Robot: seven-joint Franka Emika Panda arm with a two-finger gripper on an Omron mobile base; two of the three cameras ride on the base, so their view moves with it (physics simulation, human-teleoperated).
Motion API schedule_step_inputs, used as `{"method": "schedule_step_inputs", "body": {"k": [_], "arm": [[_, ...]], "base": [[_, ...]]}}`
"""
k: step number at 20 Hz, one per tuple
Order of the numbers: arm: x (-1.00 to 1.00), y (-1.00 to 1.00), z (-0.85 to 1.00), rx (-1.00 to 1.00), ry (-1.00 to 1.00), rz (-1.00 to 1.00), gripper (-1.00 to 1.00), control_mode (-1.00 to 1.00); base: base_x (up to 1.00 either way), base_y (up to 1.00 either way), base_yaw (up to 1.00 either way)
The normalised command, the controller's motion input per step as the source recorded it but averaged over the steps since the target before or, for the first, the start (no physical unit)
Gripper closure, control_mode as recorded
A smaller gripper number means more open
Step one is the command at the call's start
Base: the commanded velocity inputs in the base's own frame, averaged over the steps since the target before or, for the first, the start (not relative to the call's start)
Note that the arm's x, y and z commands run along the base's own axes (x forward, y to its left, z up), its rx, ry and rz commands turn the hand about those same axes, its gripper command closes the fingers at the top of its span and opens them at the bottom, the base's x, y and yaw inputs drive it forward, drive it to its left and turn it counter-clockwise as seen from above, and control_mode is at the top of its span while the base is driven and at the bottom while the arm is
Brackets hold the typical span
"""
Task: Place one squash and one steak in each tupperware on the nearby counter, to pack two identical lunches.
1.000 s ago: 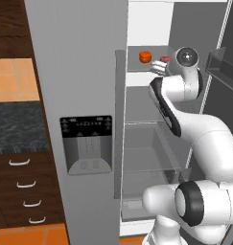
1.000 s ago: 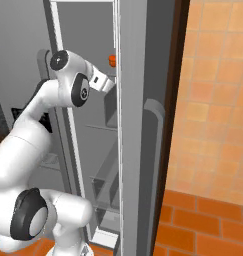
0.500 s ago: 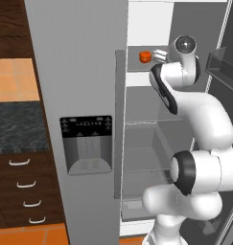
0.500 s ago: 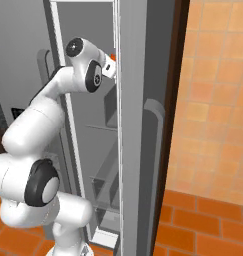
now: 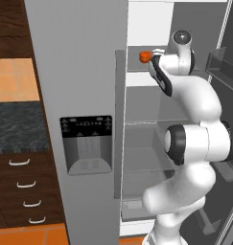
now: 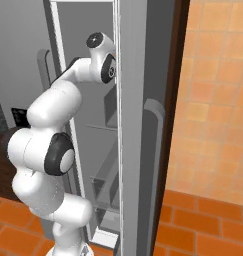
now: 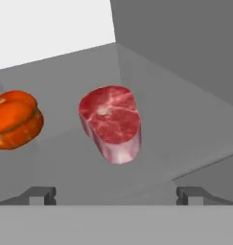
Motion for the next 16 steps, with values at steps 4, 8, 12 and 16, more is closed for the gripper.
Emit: {"method": "schedule_step_inputs", "body": {"k": [4, 8, 12, 16], "arm": [[0.66, -0.31, -0.19, -0.08, 0.05, 0.06, -1.0, -1.0], [0.71, -0.2, -0.33, -0.01, 0.0, 0.06, -1.0, -1.0], [0.62, -0.11, -0.46, -0.01, 0.0, 0.05, 1.0, -1.0], [-0.01, 0.03, -0.41, 0.0, -0.05, 0.07, 1.0, -1.0]], "base": [[0.0, 0.0, 0.0], [0.0, 0.0, 0.0], [0.0, 0.0, 0.0], [0.0, 0.0, 0.0]]}}
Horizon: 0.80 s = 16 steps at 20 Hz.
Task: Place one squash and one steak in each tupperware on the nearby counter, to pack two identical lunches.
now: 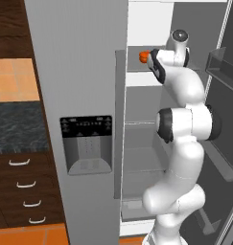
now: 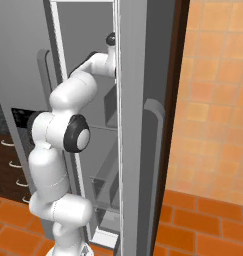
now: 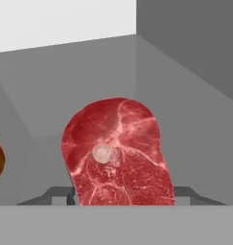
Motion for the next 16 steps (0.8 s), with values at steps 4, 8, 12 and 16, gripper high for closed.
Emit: {"method": "schedule_step_inputs", "body": {"k": [4, 8, 12, 16], "arm": [[-0.63, 0.38, -0.1, -0.05, 0.06, 0.23, 1.0, -1.0], [-1.0, 0.6, 0.0, -0.11, 0.19, 0.02, 1.0, -1.0], [-1.0, 0.61, -0.02, -0.1, 0.08, 0.0, 1.0, -1.0], [-1.0, 0.39, -0.21, -0.04, -0.02, 0.03, 1.0, -1.0]], "base": [[0.0, 0.0, 0.0], [0.0, 0.0, 0.0], [0.0, 0.0, 0.0], [0.0, 0.0, 0.0]]}}
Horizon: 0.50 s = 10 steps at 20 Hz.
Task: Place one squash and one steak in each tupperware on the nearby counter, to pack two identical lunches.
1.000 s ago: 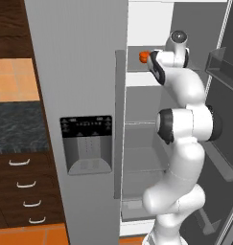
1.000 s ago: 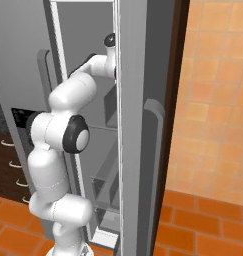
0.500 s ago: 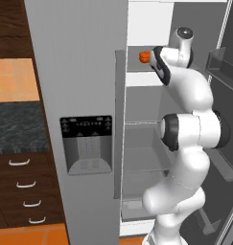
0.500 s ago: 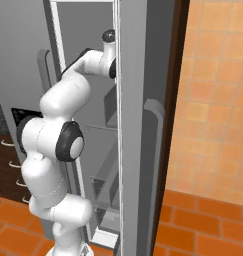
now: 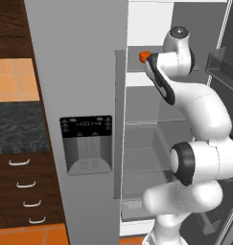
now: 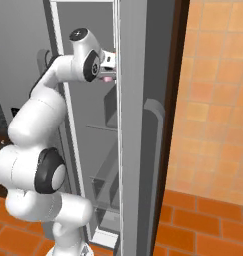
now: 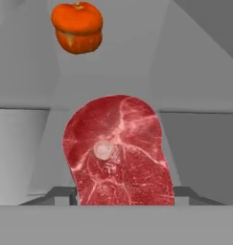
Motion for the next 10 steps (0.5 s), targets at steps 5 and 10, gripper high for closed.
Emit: {"method": "schedule_step_inputs", "body": {"k": [5, 10], "arm": [[-1.0, 0.0, -0.34, 0.0, -0.15, 0.04, 1.0, -1.0], [-1.0, 0.28, -0.7, 0.0, -0.16, 0.01, 1.0, -1.0]], "base": [[0.0, 0.0, 0.0], [0.0, 0.0, 0.0]]}}
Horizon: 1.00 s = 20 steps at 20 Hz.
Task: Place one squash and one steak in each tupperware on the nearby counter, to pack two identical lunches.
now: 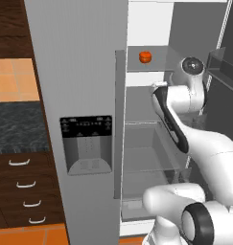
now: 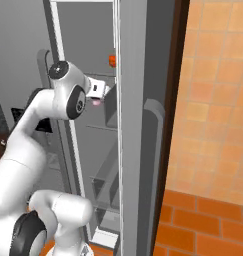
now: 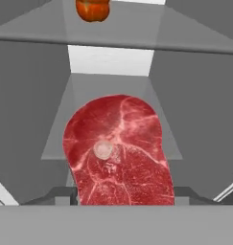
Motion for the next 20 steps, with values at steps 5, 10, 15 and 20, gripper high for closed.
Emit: {"method": "schedule_step_inputs", "body": {"k": [5, 10, 15, 20], "arm": [[-0.99, 0.78, -0.86, -0.01, -0.1, 0.08, 1.0, -1.0], [0.0, 0.0, 0.0, 0.0, 0.0, 0.0, 1.0, 1.0], [0.0, 0.0, 0.0, 0.0, 0.0, 0.0, 1.0, 1.0], [0.0, 0.0, 0.0, 0.0, 0.0, 0.0, 1.0, 1.0]], "base": [[0.0, 0.0, 0.0], [-1.0, 0.83, 0.19], [-0.47, 0.98, 0.09], [0.44, 1.0, 0.0]]}}
